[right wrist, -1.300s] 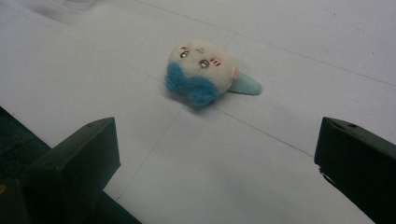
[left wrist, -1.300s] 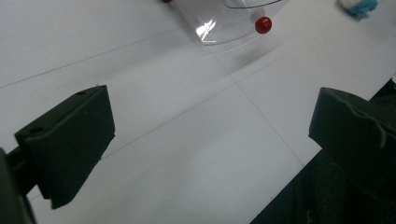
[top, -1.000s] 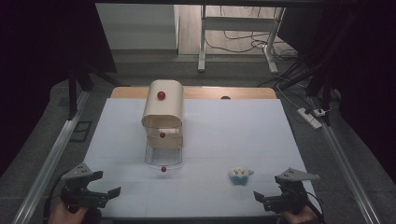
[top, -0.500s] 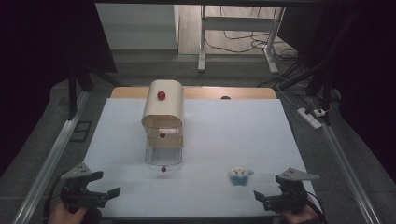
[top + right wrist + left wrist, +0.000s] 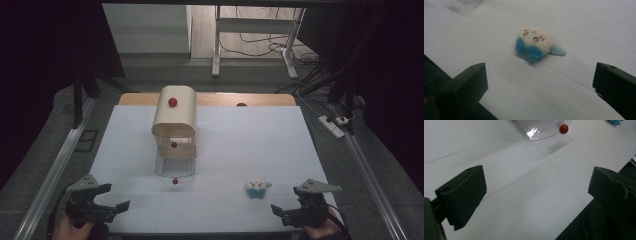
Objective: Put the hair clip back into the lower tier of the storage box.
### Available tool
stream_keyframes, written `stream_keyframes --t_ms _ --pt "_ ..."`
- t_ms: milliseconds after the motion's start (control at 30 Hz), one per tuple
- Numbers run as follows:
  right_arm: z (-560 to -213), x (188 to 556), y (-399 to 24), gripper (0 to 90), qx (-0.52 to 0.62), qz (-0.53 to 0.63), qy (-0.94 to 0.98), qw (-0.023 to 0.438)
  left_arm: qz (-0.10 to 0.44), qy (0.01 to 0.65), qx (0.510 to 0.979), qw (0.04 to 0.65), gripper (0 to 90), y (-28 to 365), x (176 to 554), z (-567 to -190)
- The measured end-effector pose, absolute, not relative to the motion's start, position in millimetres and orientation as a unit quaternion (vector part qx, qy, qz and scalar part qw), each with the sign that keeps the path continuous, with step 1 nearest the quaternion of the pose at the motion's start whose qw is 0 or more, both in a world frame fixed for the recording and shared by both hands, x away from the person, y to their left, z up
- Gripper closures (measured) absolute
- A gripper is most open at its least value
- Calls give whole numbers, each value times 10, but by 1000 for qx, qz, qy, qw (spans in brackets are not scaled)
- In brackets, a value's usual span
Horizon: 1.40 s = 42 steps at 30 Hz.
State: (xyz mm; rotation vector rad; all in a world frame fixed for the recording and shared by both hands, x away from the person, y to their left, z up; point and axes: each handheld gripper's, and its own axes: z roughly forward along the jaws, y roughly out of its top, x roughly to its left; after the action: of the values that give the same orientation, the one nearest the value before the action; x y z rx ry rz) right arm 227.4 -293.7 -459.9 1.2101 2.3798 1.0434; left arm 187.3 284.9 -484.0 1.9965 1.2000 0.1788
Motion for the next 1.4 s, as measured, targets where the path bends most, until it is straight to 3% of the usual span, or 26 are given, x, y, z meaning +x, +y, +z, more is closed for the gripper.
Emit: stream_keyframes --t_ms 900,1400 --pt "-4634 2491 -2675 0 390 359 841 110 72 468 789 390 18 2837 1880 -4839" --pt "-4773 2671 -2537 0 367 324 864 118 73 466 791 389 18 2831 1878 -4837"
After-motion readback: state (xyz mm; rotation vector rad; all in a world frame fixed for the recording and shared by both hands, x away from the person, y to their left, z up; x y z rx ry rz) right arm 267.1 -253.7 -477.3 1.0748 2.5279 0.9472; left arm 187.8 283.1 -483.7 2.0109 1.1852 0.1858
